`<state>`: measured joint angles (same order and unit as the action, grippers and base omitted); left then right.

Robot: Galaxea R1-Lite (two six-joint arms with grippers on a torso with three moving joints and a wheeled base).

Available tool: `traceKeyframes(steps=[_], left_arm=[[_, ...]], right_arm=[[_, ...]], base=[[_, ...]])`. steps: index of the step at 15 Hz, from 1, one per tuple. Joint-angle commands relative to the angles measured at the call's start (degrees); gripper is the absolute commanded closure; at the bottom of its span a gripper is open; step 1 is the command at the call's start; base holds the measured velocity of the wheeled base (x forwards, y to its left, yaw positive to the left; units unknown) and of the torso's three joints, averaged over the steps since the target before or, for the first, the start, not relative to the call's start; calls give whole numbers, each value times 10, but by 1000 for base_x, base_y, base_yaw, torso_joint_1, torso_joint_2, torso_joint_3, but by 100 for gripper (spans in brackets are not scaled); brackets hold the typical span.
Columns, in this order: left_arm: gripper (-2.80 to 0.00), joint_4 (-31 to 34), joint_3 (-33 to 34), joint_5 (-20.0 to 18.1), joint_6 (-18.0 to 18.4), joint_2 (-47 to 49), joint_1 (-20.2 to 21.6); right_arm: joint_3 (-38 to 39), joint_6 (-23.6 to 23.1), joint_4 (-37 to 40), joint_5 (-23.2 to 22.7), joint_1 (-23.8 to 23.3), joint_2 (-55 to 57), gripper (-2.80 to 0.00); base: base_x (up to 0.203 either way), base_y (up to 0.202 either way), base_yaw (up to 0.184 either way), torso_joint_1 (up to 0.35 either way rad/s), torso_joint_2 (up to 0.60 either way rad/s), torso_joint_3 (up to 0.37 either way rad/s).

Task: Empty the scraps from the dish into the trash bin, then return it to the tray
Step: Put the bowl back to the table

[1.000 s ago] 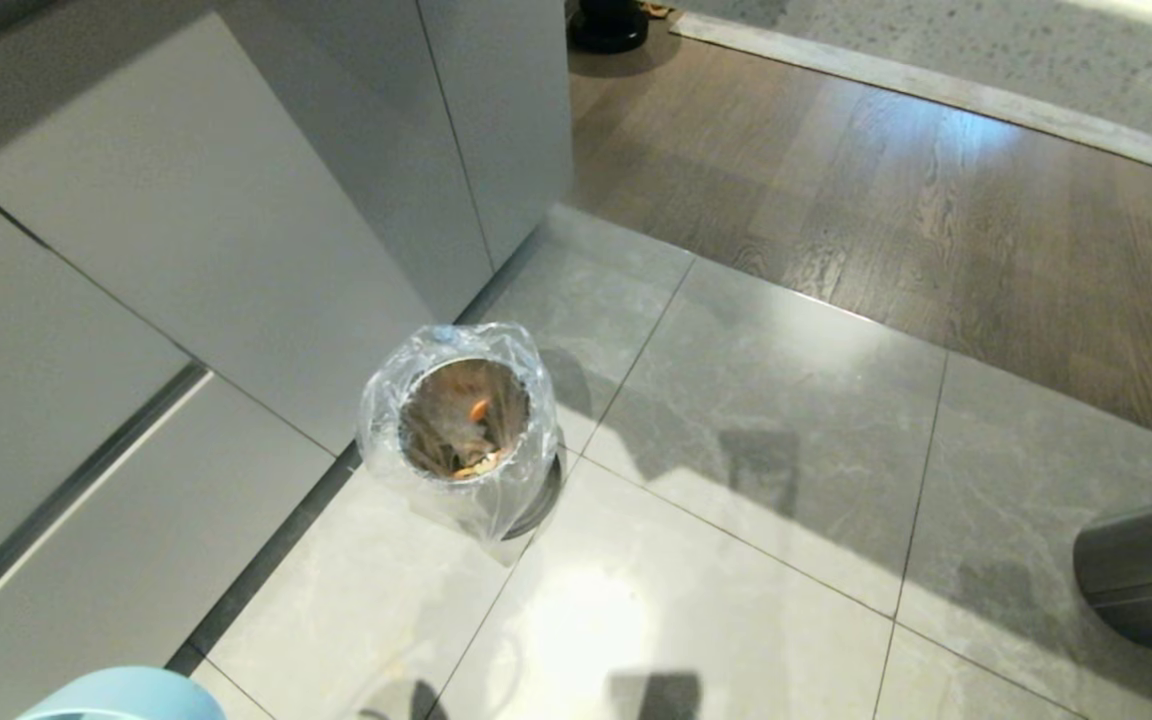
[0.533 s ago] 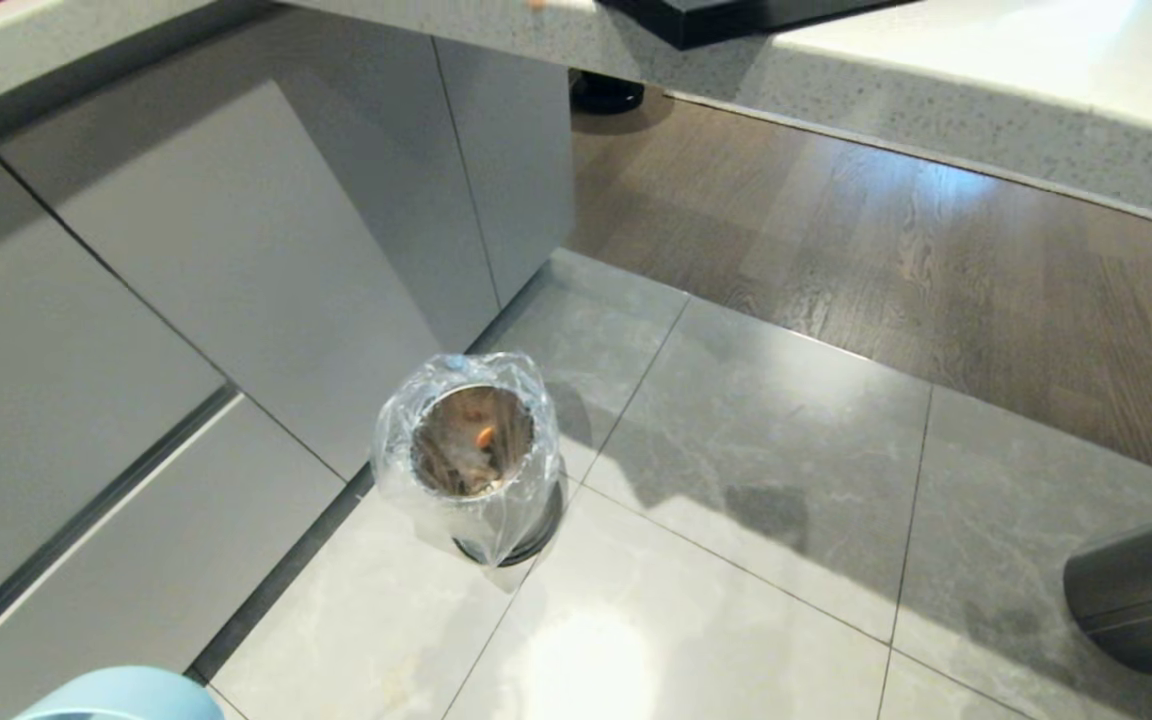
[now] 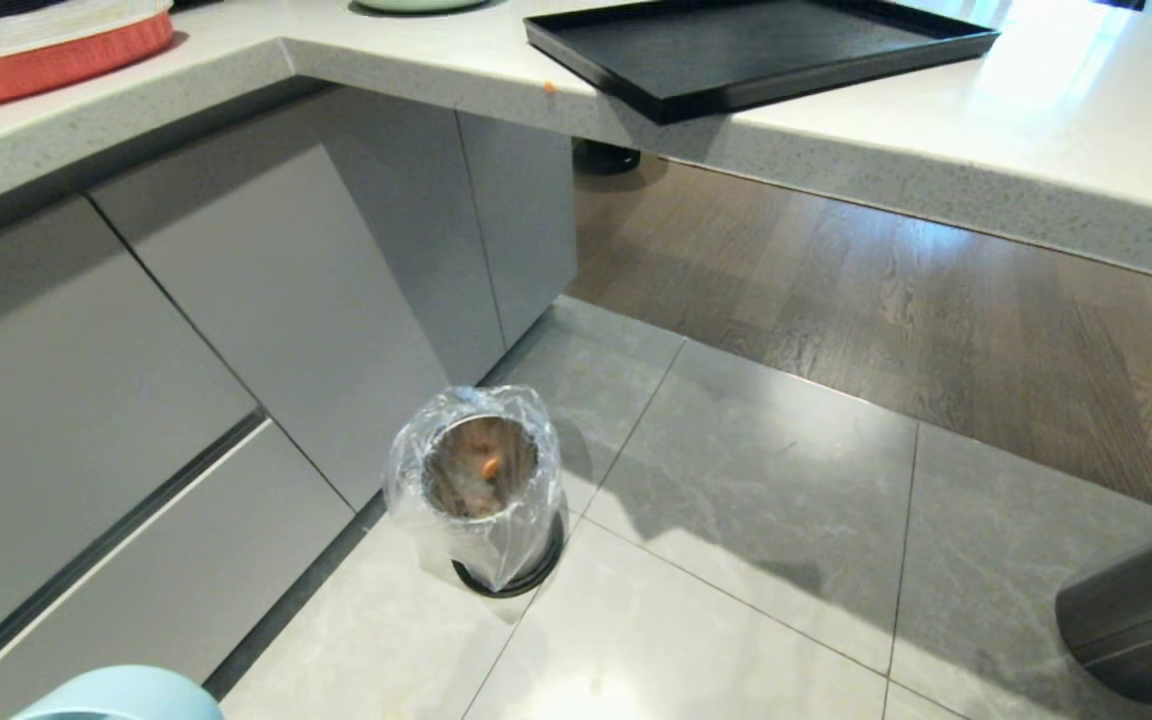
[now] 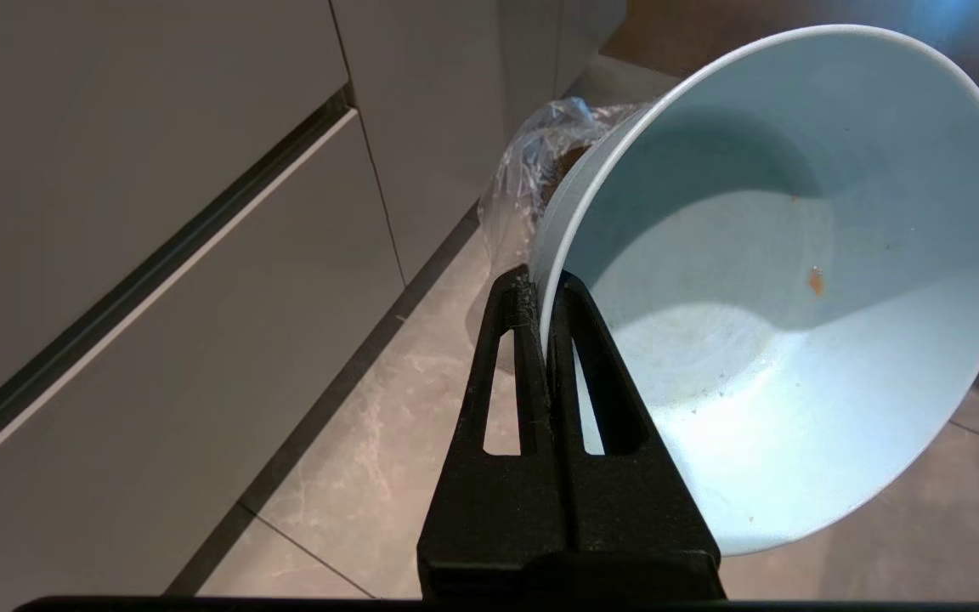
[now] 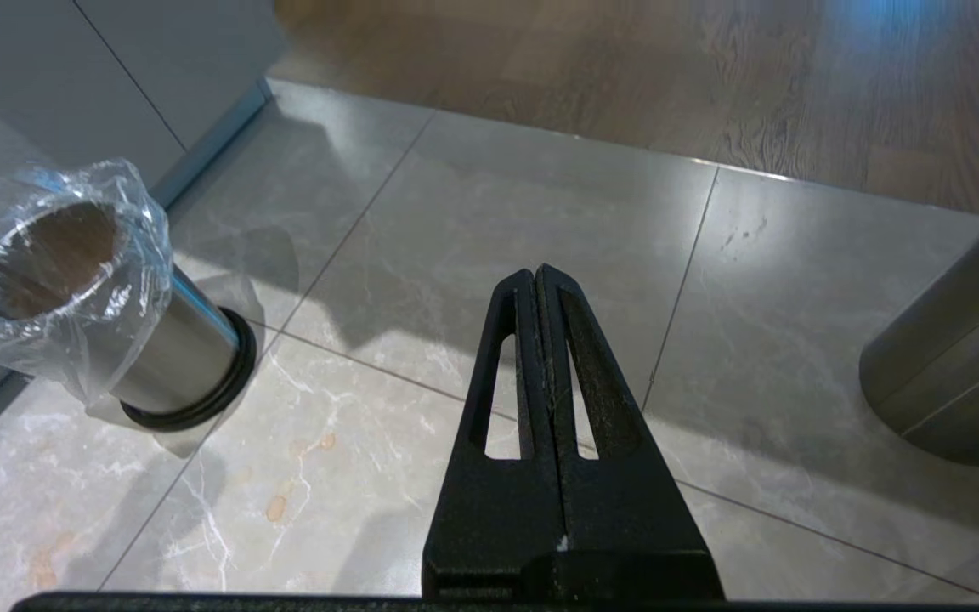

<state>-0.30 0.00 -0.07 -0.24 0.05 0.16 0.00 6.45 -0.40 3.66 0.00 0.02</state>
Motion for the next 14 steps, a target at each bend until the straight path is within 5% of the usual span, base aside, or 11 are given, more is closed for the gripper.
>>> traceKeyframes(steps=[1,14], left_arm=[[0,0,0,0,0,0,0],[0,0,0,0,0,0,0]], right_arm=[[0,1,0,0,0,1,0],[0,1,0,0,0,0,0]], base=[[0,0,0,7,5,210],[0,0,0,2,2,156]])
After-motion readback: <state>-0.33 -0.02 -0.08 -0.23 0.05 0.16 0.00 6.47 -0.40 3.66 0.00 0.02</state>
